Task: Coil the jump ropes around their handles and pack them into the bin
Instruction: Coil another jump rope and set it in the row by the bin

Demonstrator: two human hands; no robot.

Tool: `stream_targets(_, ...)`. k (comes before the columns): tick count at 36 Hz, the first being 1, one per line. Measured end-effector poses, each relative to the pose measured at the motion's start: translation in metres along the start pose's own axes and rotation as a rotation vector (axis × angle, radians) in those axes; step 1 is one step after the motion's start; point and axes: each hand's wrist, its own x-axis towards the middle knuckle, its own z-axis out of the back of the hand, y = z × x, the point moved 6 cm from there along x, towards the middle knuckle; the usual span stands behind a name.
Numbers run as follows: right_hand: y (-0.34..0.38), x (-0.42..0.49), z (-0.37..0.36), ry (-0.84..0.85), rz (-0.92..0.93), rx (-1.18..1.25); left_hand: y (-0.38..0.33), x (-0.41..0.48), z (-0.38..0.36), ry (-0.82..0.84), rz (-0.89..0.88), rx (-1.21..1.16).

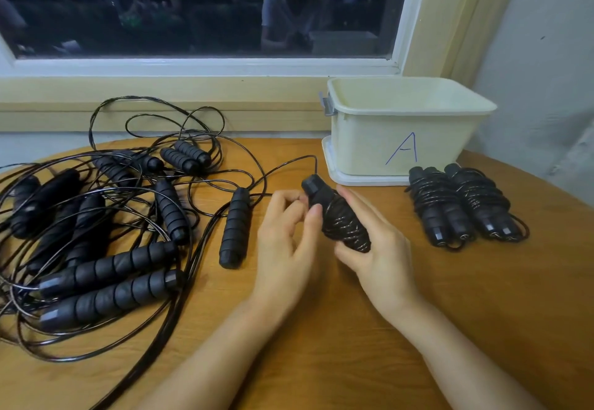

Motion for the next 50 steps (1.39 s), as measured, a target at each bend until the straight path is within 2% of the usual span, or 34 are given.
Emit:
stream_targets(3,0.0,0.001,0.003,-0.025,0.025,-0.083,0.002,0.003,-0.002,0.053,0.038,0.029)
stream_targets(5,0.005,0.001,0.006,-0.08,0.083,-0.201,0.013,0.005,0.002,0.061,0.217,-0.104)
stream_targets(8,0.022,0.0,0.009,-0.136,0.221,-0.432,0.026,0.008,0.012,-0.025,0.475,-0.341)
stream_targets(9,0.026,-0.001,0.007,-0.123,0.262,-0.494,0.029,0.01,0.012,0.007,0.53,-0.425)
stream_targets(12,0.03,-0.006,-0.003,-0.034,0.303,-0.575,0.024,0.013,0.004,0.244,0.581,-0.608)
stream_targets(14,0.028,-0.007,-0.01,0.035,0.297,-0.569,0.025,0.012,0.001,0.31,0.59,-0.617)
stream_targets(16,0.025,-0.006,-0.014,0.12,0.263,-0.518,0.033,0.011,0.005,0.277,0.627,-0.606)
stream_targets(20,0.01,-0.004,-0.019,0.364,0.073,-0.332,0.04,0.016,0.011,0.281,0.587,-0.609)
stream_targets(23,0.014,-0.007,-0.021,0.423,0.03,-0.183,0.037,0.018,0.012,0.293,0.553,-0.647)
stream_targets(28,0.017,-0.013,-0.026,0.393,0.106,-0.332,0.034,0.018,0.012,0.236,0.368,-0.368)
stream_targets(32,0.018,-0.014,-0.024,0.325,0.151,-0.397,0.027,0.018,0.012,0.223,0.31,-0.363)
stream_targets(36,0.005,-0.006,-0.02,0.274,0.074,-0.373,0.038,0.013,0.005,0.279,0.33,-0.265)
stream_targets(43,-0.029,0.022,0.019,0.038,-0.149,-0.53,0.06,0.018,0.02,0.095,0.232,0.215)
stream_targets(50,-0.062,0.039,0.02,0.092,-0.318,-0.811,0.064,0.014,0.008,0.32,0.062,0.631)
